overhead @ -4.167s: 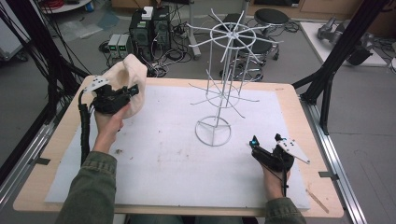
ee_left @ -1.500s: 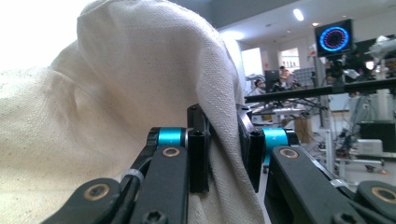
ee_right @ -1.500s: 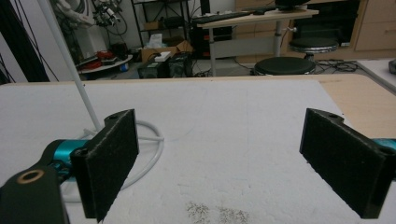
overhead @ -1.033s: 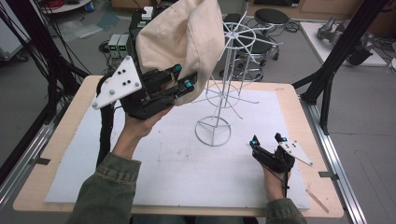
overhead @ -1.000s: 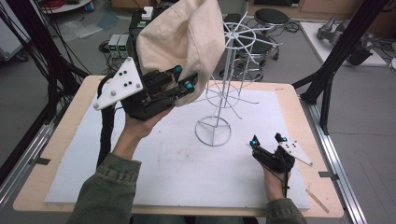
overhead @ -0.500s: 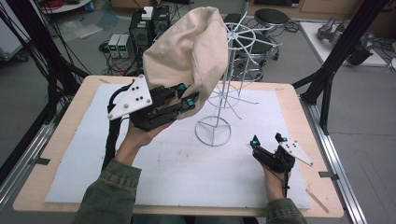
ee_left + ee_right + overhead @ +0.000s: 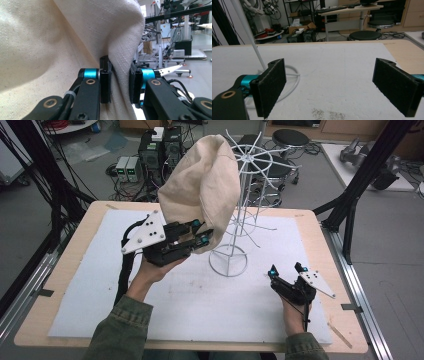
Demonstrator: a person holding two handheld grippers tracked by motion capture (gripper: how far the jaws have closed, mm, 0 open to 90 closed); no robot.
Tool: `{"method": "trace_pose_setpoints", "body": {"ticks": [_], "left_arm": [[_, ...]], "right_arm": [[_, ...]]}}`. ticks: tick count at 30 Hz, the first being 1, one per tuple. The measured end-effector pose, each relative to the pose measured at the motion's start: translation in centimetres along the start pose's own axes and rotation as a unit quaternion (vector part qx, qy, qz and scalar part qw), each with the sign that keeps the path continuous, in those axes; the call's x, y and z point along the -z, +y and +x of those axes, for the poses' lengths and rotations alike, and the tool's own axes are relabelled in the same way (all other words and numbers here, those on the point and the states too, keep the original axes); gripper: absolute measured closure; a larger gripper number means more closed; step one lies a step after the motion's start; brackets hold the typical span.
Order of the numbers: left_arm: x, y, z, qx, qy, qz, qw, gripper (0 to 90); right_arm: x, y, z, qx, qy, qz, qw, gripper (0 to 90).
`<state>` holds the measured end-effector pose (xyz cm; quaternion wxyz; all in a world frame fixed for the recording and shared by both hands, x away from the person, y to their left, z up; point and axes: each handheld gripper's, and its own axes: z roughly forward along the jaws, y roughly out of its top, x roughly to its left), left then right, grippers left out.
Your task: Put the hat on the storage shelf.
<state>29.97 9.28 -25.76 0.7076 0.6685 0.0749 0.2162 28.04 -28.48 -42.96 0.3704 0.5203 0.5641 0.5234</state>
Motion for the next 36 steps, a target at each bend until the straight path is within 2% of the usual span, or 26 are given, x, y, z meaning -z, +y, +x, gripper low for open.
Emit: {"method": "trace_pose_setpoints", "body": {"ticks": [17, 24, 27, 32, 36], "left_arm": [[0.6, -0.4, 0.4, 0.012, -0.007, -0.005, 0.9999, 74.8], [0.6, -0.4, 0.5, 0.029, -0.005, 0.010, 0.9995, 67.0], [0.7, -0.4, 0.6, 0.033, -0.007, 0.007, 0.9994, 59.2], [1.0, -0.5, 0.7, 0.043, -0.011, 0.008, 0.9990, 54.1], [1.4, -0.7, 0.9, 0.047, -0.003, 0.005, 0.9989, 48.2]], "right_arm": [[0.0, 0.0, 0.0, 0.002, 0.000, 0.001, 1.0000, 10.9], [0.0, 0.0, 0.0, 0.004, 0.001, 0.001, 1.0000, 10.9], [0.0, 0.0, 0.1, 0.002, 0.002, 0.001, 1.0000, 10.9], [0.0, 0.0, 0.1, 0.003, 0.002, 0.002, 1.0000, 10.9], [0.0, 0.0, 0.1, 0.001, 0.001, 0.002, 1.0000, 10.9]]}}
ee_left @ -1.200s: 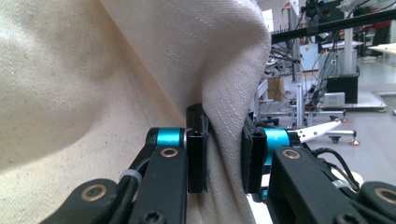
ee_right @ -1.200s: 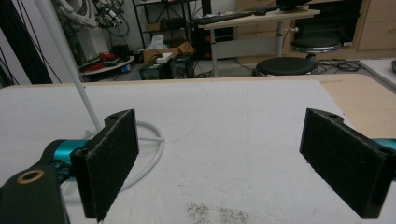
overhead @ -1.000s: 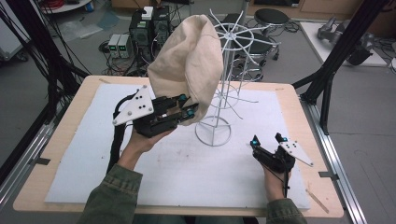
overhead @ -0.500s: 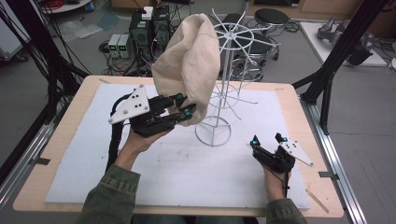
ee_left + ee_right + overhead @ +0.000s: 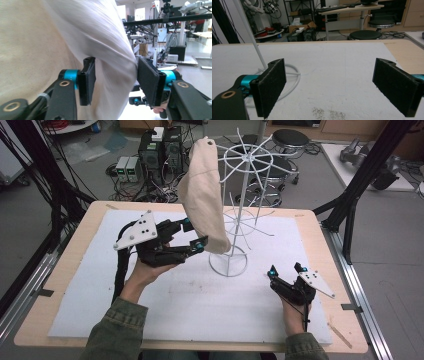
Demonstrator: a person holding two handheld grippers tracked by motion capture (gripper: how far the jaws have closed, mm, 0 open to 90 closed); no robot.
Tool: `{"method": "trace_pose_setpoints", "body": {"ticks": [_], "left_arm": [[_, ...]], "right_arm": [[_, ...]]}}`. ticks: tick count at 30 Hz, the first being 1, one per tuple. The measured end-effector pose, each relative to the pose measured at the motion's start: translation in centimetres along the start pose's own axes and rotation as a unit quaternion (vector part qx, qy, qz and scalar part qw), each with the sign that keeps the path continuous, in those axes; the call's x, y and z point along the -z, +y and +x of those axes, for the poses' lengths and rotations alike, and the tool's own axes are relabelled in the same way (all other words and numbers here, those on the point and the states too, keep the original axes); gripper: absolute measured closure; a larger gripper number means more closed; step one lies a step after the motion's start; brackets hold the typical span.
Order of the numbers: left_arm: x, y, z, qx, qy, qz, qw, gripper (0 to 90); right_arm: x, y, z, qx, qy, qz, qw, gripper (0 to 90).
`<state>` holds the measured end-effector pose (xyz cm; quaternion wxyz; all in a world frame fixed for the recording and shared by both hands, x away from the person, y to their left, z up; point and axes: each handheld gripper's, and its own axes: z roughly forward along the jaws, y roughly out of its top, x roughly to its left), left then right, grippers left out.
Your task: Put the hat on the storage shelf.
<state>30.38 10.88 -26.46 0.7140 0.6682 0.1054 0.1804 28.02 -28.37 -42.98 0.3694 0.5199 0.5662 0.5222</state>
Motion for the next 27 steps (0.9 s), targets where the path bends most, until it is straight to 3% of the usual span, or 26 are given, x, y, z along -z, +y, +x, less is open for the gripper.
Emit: {"method": "trace_pose_setpoints", "body": {"ticks": [14, 27], "left_arm": [[1.3, -0.6, 0.6, 0.011, 0.015, -0.006, 0.9998, 50.9], [3.1, -1.1, 0.7, 0.019, 0.039, -0.017, 0.9989, 45.8]], "right_arm": [[0.0, 0.0, 0.0, 0.007, -0.001, 0.002, 1.0000, 10.9], [0.1, 0.0, 0.0, 0.003, -0.001, 0.001, 1.0000, 10.8]]}}
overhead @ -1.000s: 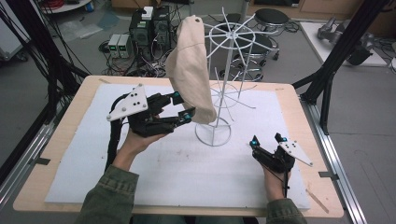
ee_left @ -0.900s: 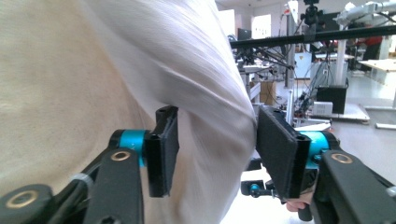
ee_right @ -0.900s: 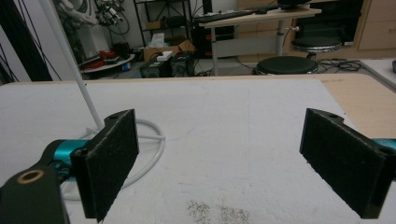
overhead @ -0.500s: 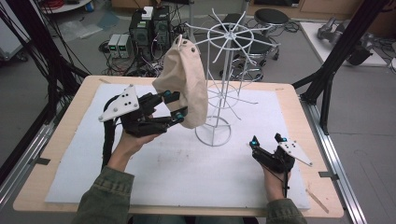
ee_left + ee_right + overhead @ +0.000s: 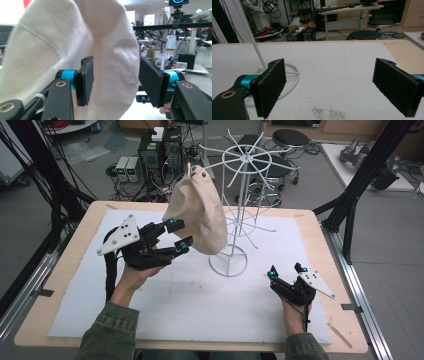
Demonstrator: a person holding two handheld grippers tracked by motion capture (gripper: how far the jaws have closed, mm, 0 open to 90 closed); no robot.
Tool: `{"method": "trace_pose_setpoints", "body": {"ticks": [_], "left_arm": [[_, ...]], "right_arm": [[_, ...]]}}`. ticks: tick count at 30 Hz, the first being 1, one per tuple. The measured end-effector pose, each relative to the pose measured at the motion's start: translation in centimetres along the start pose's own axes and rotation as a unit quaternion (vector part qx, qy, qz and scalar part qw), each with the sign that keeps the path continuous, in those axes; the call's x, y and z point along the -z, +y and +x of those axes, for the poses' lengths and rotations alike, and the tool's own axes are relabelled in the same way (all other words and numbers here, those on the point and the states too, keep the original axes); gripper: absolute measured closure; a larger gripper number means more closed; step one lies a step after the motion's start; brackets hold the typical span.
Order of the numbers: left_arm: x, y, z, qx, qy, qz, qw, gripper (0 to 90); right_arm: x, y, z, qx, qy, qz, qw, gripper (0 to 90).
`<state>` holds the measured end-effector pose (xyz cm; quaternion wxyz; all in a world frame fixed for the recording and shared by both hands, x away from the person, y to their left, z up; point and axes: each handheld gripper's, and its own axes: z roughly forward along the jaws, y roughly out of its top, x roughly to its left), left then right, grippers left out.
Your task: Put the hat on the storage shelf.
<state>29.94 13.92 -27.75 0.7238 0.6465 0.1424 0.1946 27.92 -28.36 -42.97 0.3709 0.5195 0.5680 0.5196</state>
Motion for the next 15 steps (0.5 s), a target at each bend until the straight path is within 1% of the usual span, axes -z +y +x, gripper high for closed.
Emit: {"method": "trace_pose_setpoints", "body": {"ticks": [6, 9, 11, 14, 15], "left_arm": [[1.8, 0.1, 0.3, 0.001, 0.023, -0.001, 0.9997, 43.5], [2.7, 0.1, 0.5, 0.005, 0.034, -0.008, 0.9994, 42.7], [3.3, 0.1, 0.6, 0.007, 0.038, -0.008, 0.9992, 42.6], [3.8, 0.1, 0.7, 0.005, 0.049, -0.008, 0.9987, 42.0], [4.0, 0.2, 0.7, 0.005, 0.052, -0.007, 0.9986, 41.4]], "right_arm": [[0.0, 0.0, 0.0, -0.001, 0.000, 0.000, 1.0000, 10.9], [0.0, 0.0, 0.0, -0.001, 0.000, 0.000, 1.0000, 10.9], [0.0, 0.0, 0.0, 0.000, -0.001, -0.001, 1.0000, 10.9], [0.0, 0.0, 0.0, -0.001, -0.002, -0.002, 1.0000, 10.9], [0.0, 0.0, -0.1, 0.002, -0.003, -0.003, 1.0000, 10.9]]}}
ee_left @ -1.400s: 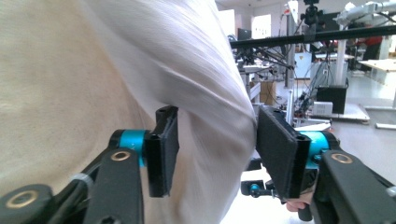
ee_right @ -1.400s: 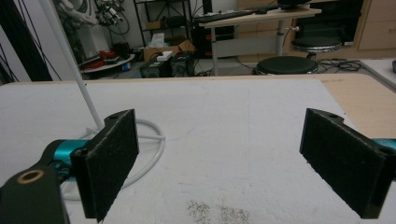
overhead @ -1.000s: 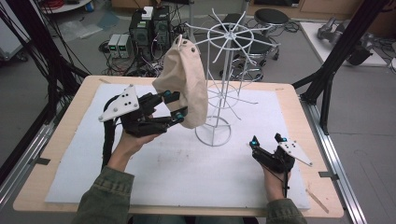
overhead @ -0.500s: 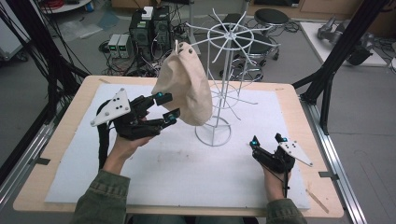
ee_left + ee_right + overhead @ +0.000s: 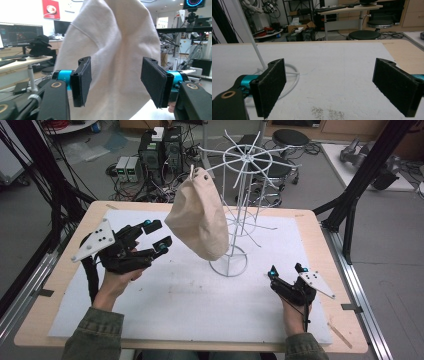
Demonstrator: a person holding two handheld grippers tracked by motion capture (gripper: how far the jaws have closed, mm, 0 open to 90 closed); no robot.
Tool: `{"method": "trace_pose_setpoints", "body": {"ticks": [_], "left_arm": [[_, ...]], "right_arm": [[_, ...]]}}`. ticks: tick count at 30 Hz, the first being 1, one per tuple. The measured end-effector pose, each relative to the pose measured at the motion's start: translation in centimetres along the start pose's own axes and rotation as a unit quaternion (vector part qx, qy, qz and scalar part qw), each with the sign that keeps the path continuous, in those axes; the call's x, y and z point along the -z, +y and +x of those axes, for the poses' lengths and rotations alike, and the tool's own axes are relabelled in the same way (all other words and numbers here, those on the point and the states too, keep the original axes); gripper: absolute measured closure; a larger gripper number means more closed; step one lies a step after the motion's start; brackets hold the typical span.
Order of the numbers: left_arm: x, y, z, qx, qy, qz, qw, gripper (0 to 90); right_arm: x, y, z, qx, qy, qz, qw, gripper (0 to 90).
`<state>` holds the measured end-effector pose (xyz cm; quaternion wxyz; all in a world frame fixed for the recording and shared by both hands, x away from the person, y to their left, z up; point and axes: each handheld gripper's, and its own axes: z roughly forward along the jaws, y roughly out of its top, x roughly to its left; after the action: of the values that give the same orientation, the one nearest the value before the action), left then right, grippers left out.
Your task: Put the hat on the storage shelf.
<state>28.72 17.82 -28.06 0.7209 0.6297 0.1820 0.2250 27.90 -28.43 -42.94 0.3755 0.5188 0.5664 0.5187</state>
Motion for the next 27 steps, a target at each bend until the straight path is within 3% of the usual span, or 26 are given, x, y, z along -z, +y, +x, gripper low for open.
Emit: {"method": "trace_pose_setpoints", "body": {"ticks": [7, 16, 27], "left_arm": [[1.2, -0.3, 0.4, 0.000, 0.033, 0.005, 0.9995, 39.6], [2.9, -2.2, 0.7, 0.015, 0.056, 0.013, 0.9983, 36.3], [5.8, -4.6, 0.8, 0.031, 0.100, 0.007, 0.9945, 34.9]], "right_arm": [[0.1, 0.0, 0.0, -0.001, 0.000, 0.001, 1.0000, 10.8], [0.0, -0.1, 0.1, 0.001, 0.001, 0.007, 1.0000, 10.9], [0.0, -0.1, 0.0, -0.003, 0.001, 0.011, 0.9999, 10.8]]}}
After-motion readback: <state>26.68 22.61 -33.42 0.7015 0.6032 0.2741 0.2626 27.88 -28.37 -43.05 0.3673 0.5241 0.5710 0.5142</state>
